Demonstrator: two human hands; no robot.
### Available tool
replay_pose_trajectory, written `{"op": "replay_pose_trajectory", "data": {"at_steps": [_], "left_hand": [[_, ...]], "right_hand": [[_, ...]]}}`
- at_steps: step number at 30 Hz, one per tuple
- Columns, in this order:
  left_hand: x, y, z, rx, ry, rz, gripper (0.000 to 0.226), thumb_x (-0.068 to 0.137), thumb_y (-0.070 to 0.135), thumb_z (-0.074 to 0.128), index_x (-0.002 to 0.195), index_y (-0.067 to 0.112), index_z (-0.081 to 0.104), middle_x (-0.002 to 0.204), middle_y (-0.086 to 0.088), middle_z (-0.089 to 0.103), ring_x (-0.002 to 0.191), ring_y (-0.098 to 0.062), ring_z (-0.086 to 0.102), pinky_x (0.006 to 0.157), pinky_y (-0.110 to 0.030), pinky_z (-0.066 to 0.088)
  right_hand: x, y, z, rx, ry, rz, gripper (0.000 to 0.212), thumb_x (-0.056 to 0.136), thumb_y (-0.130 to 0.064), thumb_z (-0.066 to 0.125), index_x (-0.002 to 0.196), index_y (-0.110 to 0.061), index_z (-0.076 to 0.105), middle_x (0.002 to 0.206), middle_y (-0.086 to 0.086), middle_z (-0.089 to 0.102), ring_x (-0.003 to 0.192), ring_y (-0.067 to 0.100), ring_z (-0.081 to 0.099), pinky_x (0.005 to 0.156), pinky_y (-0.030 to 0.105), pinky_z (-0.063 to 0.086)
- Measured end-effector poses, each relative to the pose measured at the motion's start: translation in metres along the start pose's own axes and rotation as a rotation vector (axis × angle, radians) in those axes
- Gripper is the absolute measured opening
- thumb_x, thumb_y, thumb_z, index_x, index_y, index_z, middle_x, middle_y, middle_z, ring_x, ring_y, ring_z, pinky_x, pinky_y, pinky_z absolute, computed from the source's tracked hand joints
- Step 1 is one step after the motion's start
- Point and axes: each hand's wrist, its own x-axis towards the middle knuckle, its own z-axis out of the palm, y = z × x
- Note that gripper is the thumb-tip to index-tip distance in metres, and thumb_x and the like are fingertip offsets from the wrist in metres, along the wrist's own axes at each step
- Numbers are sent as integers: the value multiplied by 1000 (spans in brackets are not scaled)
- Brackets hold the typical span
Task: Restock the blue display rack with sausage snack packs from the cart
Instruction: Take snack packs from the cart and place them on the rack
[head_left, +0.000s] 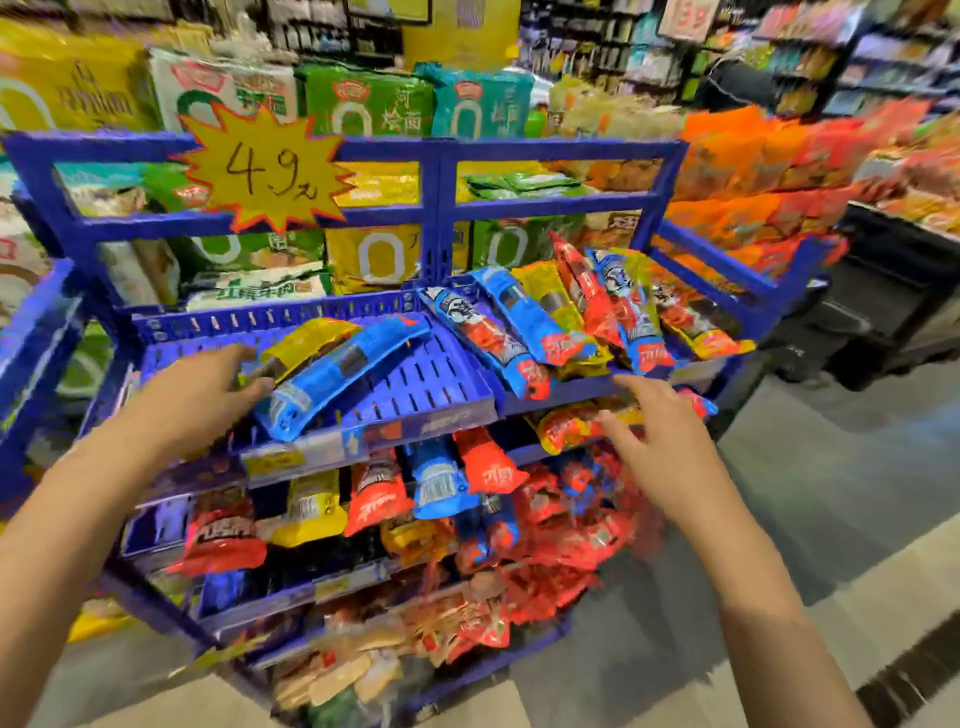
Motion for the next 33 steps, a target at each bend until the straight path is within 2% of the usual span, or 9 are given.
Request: {"op": "replay_pose_trajectory", "data": {"at_steps": [5,8,10,12,18,20,24,28,33], "left_hand": [[15,15,0,-76,-25,-196,56,86,30,65,132,2,50,127,-23,57,115,-38,54,95,-40,40],[14,27,-5,48,94,-170,37,83,23,69,111,0,64,110,-24,65,103,-38,60,84,-41,46],[10,41,-12,140,205,-163,28,82,22,69,97,0,64,96,-30,64,91,-42,61,72,-42,47],[5,58,-18,191,323,-180,31,80,27,69,94,1,60,91,-31,59,86,-44,59,70,-45,48],[-23,151,-15,10,525,-52,44,80,27,70,116,6,59,109,-24,56,102,-40,55,82,-44,43],[-32,178,-5,-84,533,24,44,78,25,72,116,8,59,109,-19,58,103,-35,54,83,-40,40],[-48,212,18,-305,511,46,41,76,24,74,114,15,60,108,-7,60,98,-21,54,71,-23,29],[-55,222,34,-441,455,-1,41,76,24,75,114,17,59,107,-3,62,94,-20,57,73,-28,37],[-62,220,40,-517,416,-102,46,77,27,74,118,22,56,108,1,60,95,-21,58,75,-40,51]], "right_hand": [[51,45,-19,20,18,-10,41,93,-25,56,129,-6,51,126,15,55,111,34,54,93,42,40],[76,64,-26,48,8,-21,40,93,-21,55,129,-4,51,127,18,54,117,32,50,94,37,36],[89,72,-29,63,0,-39,41,93,-19,56,130,-4,50,128,17,54,121,32,48,96,36,35],[100,80,-30,57,-17,-47,42,94,-20,54,132,-5,48,130,15,53,122,32,48,97,39,37],[135,92,-21,-38,-141,44,39,97,-19,44,133,-3,42,128,23,53,117,38,50,90,44,42],[147,92,-16,-62,-173,100,33,97,-12,41,125,3,43,121,29,56,110,42,53,84,45,43],[167,94,-11,-81,-178,187,24,94,-6,44,114,7,48,116,30,58,108,43,55,78,42,43],[180,97,-4,-26,-220,248,30,95,-11,47,119,6,49,120,26,58,108,39,57,74,38,40],[183,102,2,135,-136,260,31,94,-20,54,111,6,51,110,23,60,95,37,56,66,34,35]]}}
